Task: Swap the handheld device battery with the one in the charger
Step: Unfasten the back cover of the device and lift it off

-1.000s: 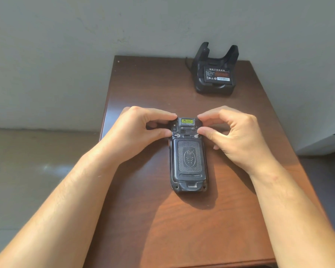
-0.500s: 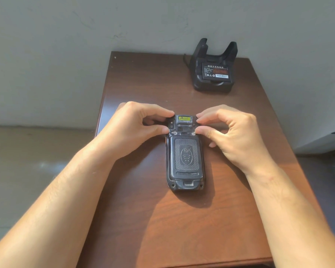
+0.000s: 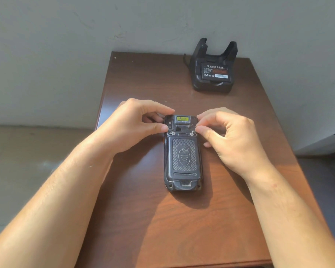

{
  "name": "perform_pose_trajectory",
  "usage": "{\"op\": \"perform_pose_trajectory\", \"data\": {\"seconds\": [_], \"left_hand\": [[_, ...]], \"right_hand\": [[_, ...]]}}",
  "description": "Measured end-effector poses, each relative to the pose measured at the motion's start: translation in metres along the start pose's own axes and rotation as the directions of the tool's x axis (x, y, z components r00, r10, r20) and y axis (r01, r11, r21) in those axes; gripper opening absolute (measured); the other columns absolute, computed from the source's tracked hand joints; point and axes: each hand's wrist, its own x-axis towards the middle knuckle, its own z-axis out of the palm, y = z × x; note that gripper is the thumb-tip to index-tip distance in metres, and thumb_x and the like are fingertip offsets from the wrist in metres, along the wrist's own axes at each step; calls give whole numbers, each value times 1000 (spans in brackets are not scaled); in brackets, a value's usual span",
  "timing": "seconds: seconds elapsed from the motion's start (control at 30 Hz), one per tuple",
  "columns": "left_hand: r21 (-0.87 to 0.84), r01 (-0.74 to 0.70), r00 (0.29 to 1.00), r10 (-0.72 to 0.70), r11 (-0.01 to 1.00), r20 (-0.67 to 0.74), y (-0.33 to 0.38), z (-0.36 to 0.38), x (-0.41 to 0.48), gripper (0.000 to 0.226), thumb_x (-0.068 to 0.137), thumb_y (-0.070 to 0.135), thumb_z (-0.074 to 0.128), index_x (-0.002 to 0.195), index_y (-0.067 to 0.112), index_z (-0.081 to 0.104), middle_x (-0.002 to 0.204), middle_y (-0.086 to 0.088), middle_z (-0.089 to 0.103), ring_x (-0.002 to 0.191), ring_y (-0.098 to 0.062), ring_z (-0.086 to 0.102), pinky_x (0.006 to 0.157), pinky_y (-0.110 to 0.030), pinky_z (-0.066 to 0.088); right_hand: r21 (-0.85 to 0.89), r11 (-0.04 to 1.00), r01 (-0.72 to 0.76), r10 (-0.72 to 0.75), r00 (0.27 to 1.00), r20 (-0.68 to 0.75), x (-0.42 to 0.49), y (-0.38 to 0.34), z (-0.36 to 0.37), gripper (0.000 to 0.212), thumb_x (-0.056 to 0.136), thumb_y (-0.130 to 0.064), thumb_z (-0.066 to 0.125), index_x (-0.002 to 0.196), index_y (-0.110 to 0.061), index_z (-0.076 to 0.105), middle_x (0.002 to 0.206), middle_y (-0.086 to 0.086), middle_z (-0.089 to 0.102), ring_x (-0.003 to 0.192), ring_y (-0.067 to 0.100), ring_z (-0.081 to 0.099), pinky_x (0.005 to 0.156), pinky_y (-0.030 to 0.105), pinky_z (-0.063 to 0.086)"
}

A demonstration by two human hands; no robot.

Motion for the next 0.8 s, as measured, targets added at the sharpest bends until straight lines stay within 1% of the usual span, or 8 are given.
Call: {"op": "perform_pose_trajectory", "data": {"seconds": [0.13,0.23,0.27,0.33,0.43,0.6,0.73,0.8], "left_hand": [[-15,12,1000,-12,1000,12,-2,-1,-1,39,79,17,83,113,32,75,91,3,75,74,-2,65,78,-10,48],[-23,11,1000,-11,1000,10,-3,0,0,38,79,18,83,112,34,76,91,2,75,76,-6,66,79,-13,49],[-24,9,1000,-9,1000,11,-3,0,0,37,79,18,83,112,33,76,91,2,75,75,-6,66,79,-13,49],[-25,8,1000,-7,1000,11,-3,0,0,37,79,18,82,113,32,76,90,2,75,74,-6,65,78,-12,48],[-18,2,1000,-2,1000,6,-2,1,0,37,79,17,82,113,32,76,90,3,75,72,-3,63,77,-9,47],[-15,-2,1000,2,1000,0,-3,1,0,36,79,18,82,112,32,76,89,4,74,69,0,62,74,-6,45],[-8,-13,1000,13,1000,-3,-2,1,1,36,80,16,82,112,32,76,86,5,73,67,2,60,73,-6,44],[4,-34,999,34,999,8,-2,2,1,38,81,16,81,114,32,75,88,4,73,70,0,61,75,-10,46]], "right_hand": [[21,995,-98,98,995,36,-12,-4,-2,9,89,-12,76,86,-19,82,105,-5,75,83,11,77,68,31,65],[79,983,-163,162,986,26,-20,-6,-1,15,92,-9,72,91,-19,83,102,-13,76,81,12,79,77,36,65],[91,980,-179,178,984,26,-22,-6,0,15,93,-9,71,93,-18,83,105,-12,76,84,13,79,80,38,65],[102,975,-195,193,981,25,-24,-6,3,14,91,-16,70,95,-20,83,117,-11,73,97,13,76,90,41,62],[119,973,-200,200,980,7,-28,-9,7,23,83,-26,63,98,-24,82,127,-12,67,115,11,70,104,43,54],[165,961,-221,222,975,14,-30,-12,10,29,83,-19,63,105,-16,82,134,-11,63,118,9,67,107,44,52],[140,966,-215,216,976,12,-31,-14,11,35,78,-20,61,105,-15,82,133,-13,64,117,8,68,107,42,52],[117,970,-215,214,977,20,-30,-16,9,29,81,-20,63,103,-18,82,132,-13,64,115,8,68,106,43,53]]}}
